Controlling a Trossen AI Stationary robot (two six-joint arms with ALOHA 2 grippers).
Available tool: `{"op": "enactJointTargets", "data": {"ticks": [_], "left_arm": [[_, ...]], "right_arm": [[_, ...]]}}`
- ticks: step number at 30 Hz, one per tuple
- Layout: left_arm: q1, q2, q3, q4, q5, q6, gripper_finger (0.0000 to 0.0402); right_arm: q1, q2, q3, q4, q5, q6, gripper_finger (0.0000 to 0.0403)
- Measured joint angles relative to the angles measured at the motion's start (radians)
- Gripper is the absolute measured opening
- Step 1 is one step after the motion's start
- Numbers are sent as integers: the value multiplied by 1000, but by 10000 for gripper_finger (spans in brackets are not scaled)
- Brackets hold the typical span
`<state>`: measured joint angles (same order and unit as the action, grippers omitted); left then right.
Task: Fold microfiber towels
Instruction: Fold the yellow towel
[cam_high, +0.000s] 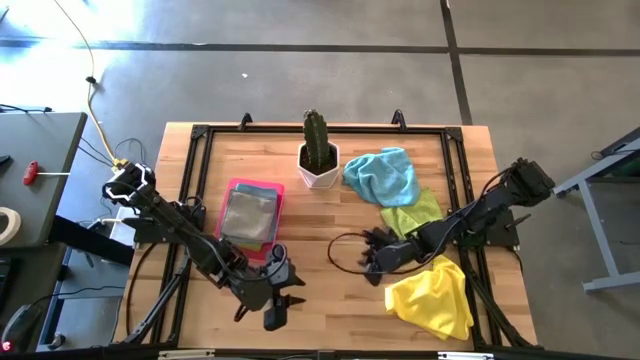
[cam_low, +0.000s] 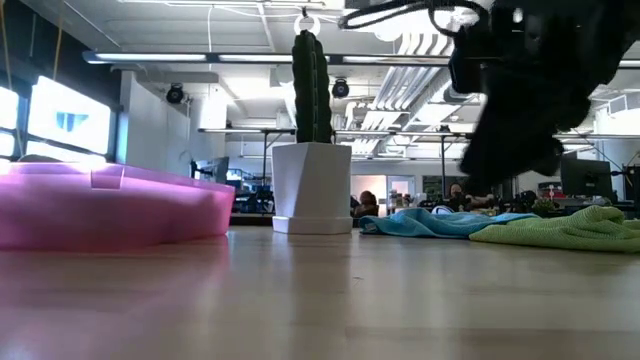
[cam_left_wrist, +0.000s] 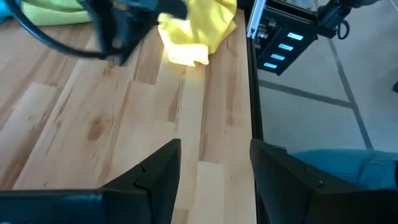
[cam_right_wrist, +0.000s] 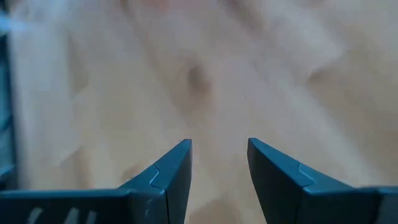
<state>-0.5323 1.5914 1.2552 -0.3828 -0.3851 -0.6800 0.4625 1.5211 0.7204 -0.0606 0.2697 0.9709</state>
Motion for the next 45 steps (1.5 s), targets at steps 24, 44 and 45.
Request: {"op": "enactJointTargets", "data": {"ticks": [24,44,45], "left_arm": [[2,0,0,-9,-23,66,184],[2,-1,0,-8,-23,88,184],[2,-1,0,-8,-23,91,184]], "right_arm": [[492,240,443,-598,-502,871,149],[516,312,454,-830,-618,801,149],[516,312,453,-830,-618,801,149]]}}
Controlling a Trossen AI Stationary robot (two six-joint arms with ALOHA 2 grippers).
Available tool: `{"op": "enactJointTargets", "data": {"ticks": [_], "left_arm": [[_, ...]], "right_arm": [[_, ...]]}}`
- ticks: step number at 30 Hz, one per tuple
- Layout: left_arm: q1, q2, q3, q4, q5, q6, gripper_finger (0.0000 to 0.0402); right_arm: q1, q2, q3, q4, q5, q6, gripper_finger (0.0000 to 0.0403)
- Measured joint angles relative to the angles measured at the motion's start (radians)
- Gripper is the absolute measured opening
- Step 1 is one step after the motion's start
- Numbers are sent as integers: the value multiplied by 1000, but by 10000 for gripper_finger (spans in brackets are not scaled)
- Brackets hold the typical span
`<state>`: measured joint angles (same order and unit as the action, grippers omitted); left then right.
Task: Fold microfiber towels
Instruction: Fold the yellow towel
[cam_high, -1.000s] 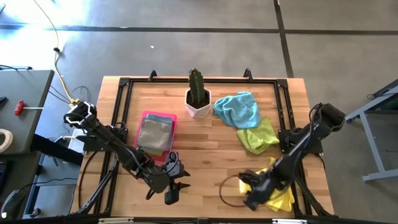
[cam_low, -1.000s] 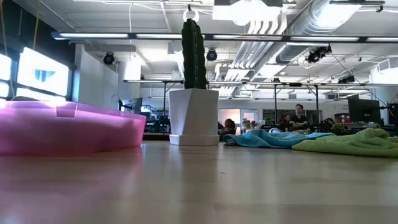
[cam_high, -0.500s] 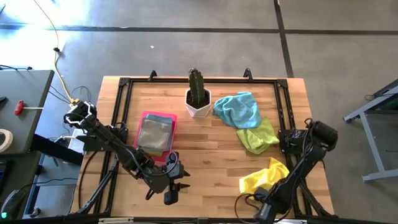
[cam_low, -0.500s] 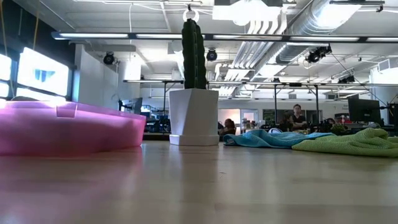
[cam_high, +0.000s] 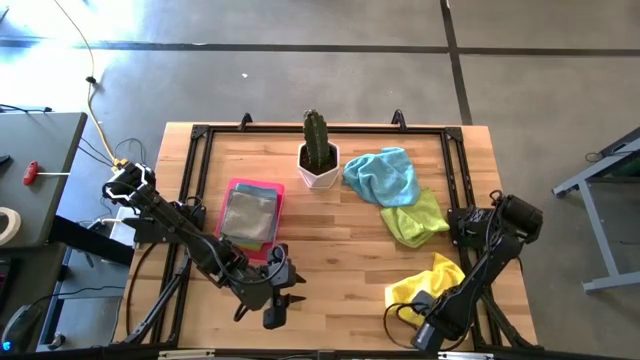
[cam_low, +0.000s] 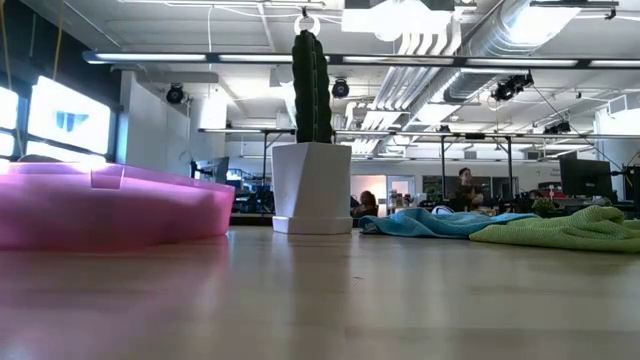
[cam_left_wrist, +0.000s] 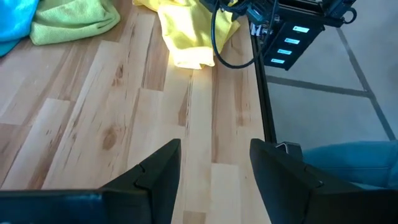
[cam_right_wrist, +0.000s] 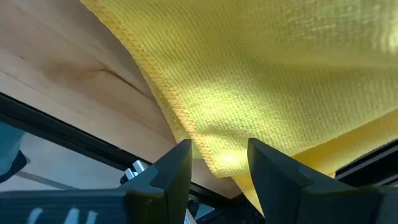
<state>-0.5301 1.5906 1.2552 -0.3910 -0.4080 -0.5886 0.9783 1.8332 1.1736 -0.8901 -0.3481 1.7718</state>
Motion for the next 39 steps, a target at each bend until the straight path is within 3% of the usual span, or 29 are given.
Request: {"op": "enactJointTargets", "data": {"ticks": [10,21,32,39], "left_arm": [[0,0,0,0,-5,26,184],[7,0,0,0,-23,43,184],[20,0,0,0,-23,43,184],[19,0,0,0,-22,43,184]], "right_arm": [[-1,56,0,84,-4,-48,149],[-3,78,0,1,2,-124,149],[-56,69,3,57,328,-184,148],[-112,70,2,82,441,-281,100]]}}
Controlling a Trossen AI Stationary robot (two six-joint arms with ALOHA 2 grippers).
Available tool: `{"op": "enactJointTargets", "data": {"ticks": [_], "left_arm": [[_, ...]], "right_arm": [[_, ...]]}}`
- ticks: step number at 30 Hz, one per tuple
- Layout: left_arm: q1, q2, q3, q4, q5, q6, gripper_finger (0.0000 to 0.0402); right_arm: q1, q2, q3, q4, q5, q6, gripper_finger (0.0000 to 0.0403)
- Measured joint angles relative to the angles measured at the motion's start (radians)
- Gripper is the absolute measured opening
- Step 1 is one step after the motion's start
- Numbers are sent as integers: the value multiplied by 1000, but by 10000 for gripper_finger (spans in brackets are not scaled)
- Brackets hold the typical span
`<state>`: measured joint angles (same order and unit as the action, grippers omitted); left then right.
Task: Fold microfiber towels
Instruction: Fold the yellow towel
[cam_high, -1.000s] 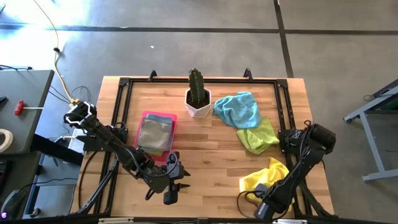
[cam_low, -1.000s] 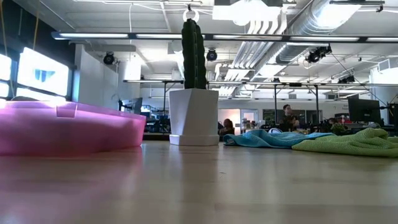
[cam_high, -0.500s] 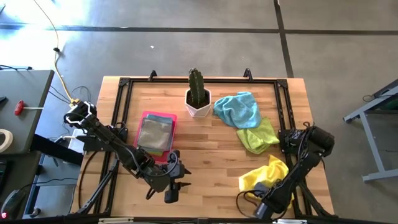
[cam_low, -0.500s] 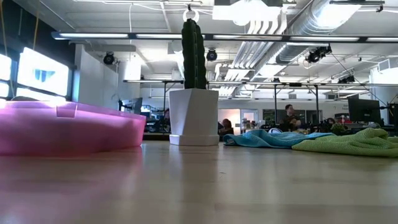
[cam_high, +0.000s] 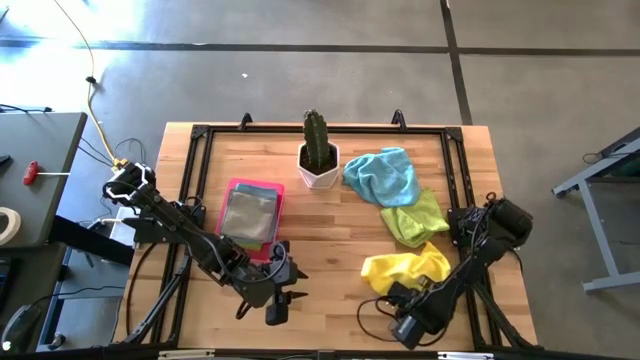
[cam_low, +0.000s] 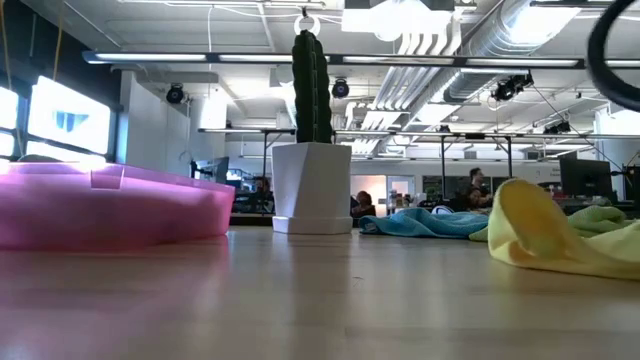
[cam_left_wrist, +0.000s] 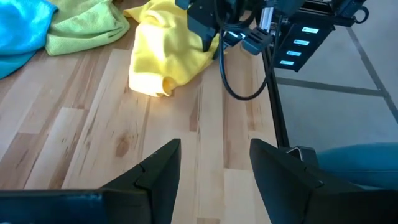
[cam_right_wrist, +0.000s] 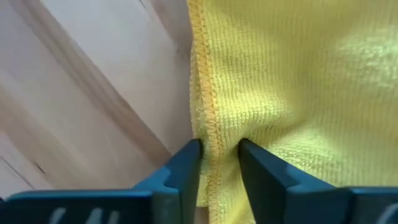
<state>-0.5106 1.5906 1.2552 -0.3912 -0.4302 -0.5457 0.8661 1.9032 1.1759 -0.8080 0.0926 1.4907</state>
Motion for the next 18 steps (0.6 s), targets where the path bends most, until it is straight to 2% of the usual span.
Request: {"op": "enactJointTargets", "data": {"ticks": [3,7,13,18], "left_arm": [[0,0,0,0,0,0,184],[0,0,0,-1,0,0,184],[0,0,0,-2,0,0,184],[0,0,0,-5,0,0,184]], "right_arm": [[-20,1,0,29,16,-41,78],[-43,1,36,34,15,-122,74],[-63,-3,143,-8,16,-235,112],[-37,-7,205,-78,-34,-237,148]]}}
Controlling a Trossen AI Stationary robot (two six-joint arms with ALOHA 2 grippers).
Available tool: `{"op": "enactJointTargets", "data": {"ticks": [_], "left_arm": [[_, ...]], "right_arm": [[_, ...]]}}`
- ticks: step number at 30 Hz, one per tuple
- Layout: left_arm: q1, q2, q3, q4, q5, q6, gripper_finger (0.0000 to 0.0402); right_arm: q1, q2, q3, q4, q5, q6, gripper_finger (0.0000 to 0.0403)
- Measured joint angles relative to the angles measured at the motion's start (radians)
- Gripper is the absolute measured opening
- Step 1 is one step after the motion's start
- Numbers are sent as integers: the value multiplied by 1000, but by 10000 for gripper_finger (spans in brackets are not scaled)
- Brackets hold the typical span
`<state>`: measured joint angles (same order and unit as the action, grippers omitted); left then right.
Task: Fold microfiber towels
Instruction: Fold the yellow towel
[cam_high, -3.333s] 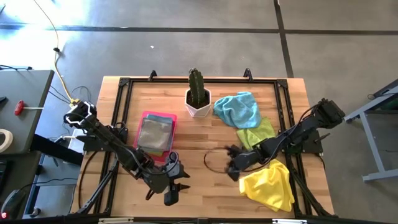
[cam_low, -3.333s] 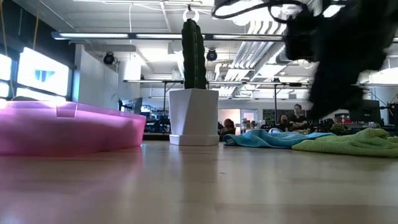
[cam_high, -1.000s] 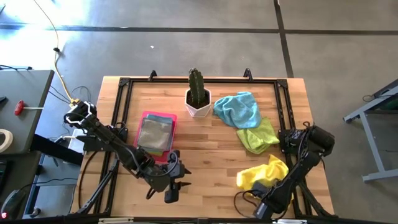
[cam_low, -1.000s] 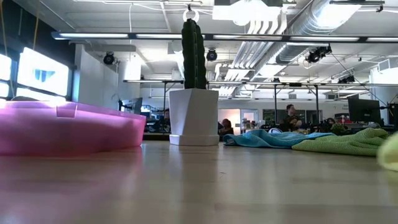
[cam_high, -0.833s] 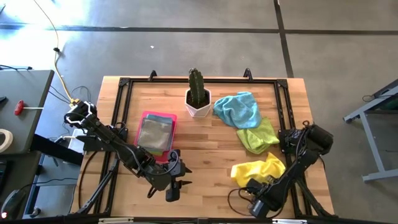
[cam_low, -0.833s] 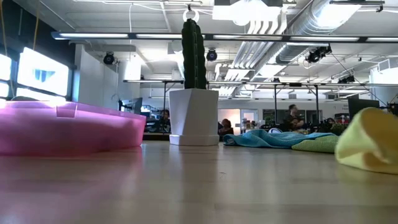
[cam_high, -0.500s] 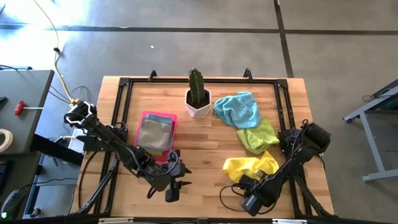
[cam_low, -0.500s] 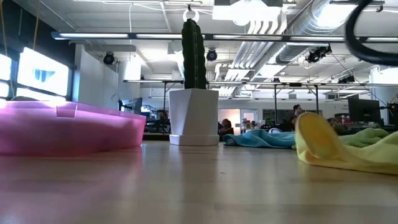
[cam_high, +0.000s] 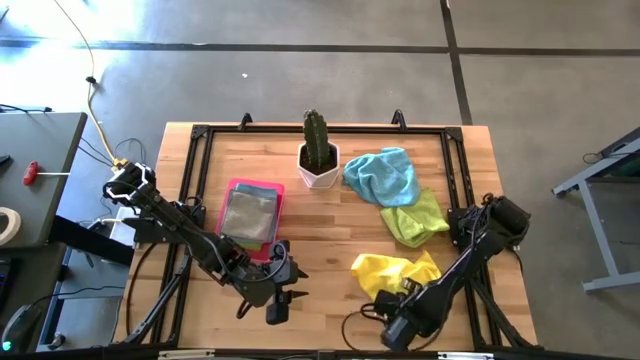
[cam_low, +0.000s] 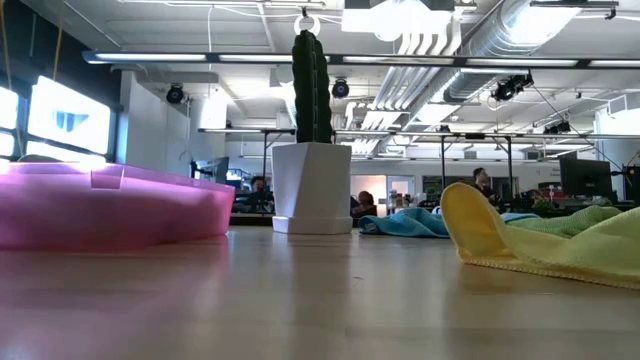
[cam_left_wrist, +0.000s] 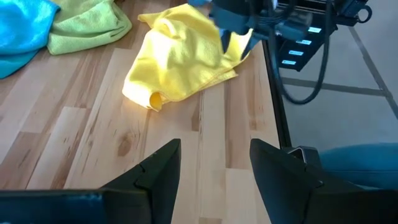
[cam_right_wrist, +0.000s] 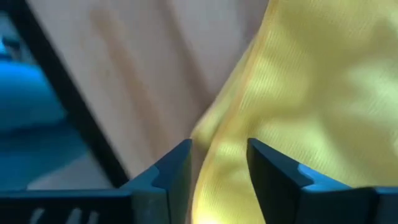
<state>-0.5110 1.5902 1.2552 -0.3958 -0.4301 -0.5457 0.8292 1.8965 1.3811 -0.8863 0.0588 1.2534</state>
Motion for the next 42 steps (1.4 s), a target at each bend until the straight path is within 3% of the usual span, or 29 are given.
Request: {"op": "enactJointTargets", "data": {"ticks": [5,12,18,25,32,42], "left_arm": [[0,0,0,0,0,0,184],[1,0,0,0,0,0,184],[2,0,0,0,0,0,184],[2,0,0,1,0,1,184],[2,0,0,1,0,3,184],[2,0,0,1,0,24,184]], "right_arm": [[69,0,-3,-5,-101,3,171],[116,2,-57,-19,-139,-4,173],[116,2,-75,-4,-150,-98,172],[113,2,-79,-15,-269,-228,172],[144,2,-49,27,-166,-569,172],[155,70,-47,36,-157,-598,162]]}}
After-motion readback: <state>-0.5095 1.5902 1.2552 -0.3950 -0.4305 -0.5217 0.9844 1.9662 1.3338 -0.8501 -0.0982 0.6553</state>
